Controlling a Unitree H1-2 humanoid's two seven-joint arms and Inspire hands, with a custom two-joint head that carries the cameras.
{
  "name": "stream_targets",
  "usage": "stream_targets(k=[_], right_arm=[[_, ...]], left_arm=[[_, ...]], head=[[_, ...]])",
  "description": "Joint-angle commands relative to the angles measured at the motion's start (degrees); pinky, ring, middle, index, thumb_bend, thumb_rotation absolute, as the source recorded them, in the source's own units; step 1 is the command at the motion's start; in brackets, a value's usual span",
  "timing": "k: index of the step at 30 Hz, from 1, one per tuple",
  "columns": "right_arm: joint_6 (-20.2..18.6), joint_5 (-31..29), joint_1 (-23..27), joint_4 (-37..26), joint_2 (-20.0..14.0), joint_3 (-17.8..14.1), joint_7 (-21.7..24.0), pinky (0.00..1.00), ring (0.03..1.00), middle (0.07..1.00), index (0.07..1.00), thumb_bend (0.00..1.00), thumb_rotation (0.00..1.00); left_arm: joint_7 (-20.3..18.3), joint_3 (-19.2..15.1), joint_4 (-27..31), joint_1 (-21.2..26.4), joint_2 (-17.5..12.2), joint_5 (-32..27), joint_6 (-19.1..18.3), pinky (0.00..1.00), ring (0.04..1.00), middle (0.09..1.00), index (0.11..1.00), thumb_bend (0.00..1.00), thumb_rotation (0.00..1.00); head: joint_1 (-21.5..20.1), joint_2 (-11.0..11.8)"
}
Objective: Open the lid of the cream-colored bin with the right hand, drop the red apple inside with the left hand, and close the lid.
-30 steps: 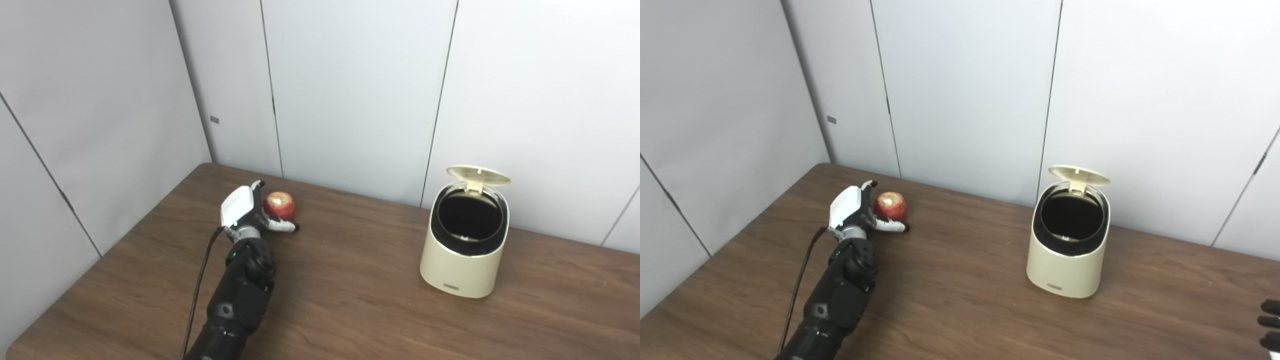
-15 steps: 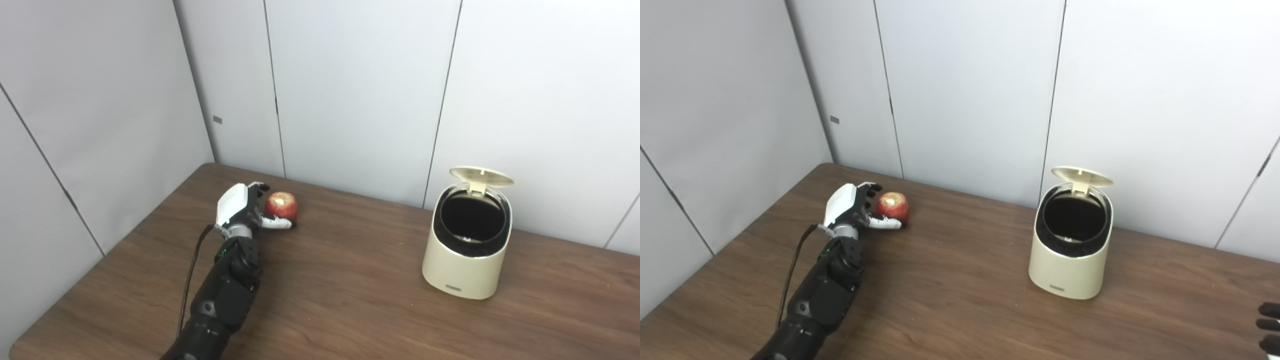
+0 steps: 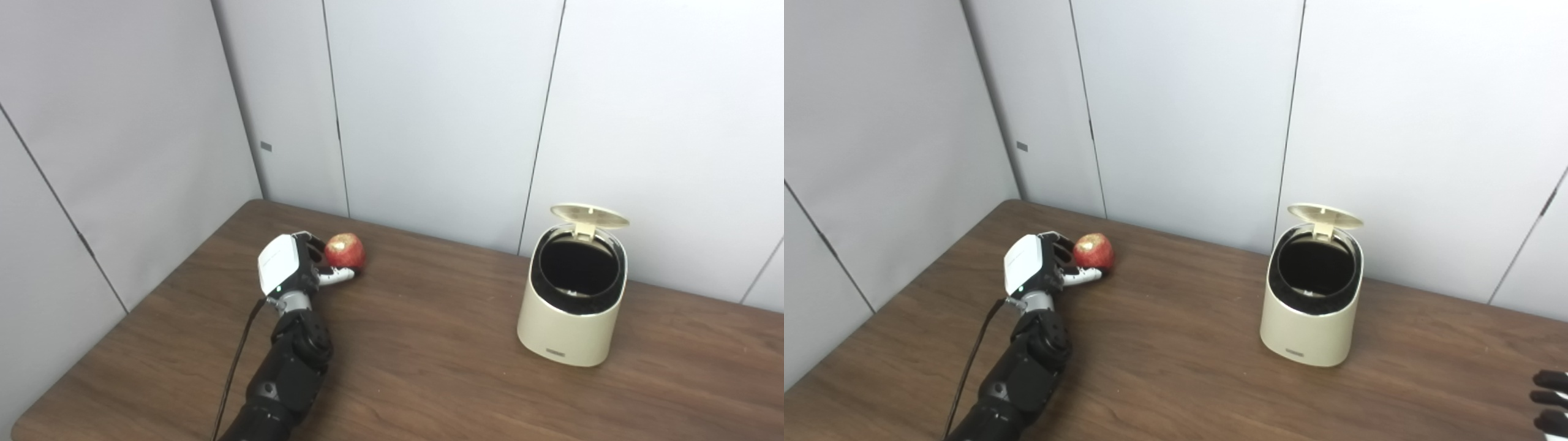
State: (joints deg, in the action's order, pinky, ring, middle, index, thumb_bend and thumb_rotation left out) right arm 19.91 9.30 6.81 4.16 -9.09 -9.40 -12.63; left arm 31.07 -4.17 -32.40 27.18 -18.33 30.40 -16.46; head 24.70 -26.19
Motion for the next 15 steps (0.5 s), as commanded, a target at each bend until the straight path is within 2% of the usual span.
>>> stream_targets(k=[1,12,15], right_arm=[[0.3,0.0,0.9,-2.1,-0.4,-0.2,0.2,0.36,0.548,0.601,0.568,0.83,0.81],[-0.2,-0.1,0.9,-2.3,0.2,0.0,0.2,0.37,0.554,0.609,0.575,0.82,0.80],[0.0,0.8,0.9,-2.4,0.5,0.2,-0.3,0.38,0.559,0.613,0.576,0.80,0.81]], left_arm=[[0.8,0.1,1.3,1.6,-1.9,0.1,0.6,0.33,0.447,0.537,0.455,0.50,0.00],[1.0,0.3,0.9,1.5,-2.5,0.1,0.4,0.32,0.450,0.532,0.457,0.50,0.00],[1.0,-0.4,1.5,1.4,-2.4,-1.0,1.1,0.28,0.424,0.523,0.473,0.50,0.00]], head=[[0.0,-0.1],[-1.1,0.0],[-1.8,0.1]])
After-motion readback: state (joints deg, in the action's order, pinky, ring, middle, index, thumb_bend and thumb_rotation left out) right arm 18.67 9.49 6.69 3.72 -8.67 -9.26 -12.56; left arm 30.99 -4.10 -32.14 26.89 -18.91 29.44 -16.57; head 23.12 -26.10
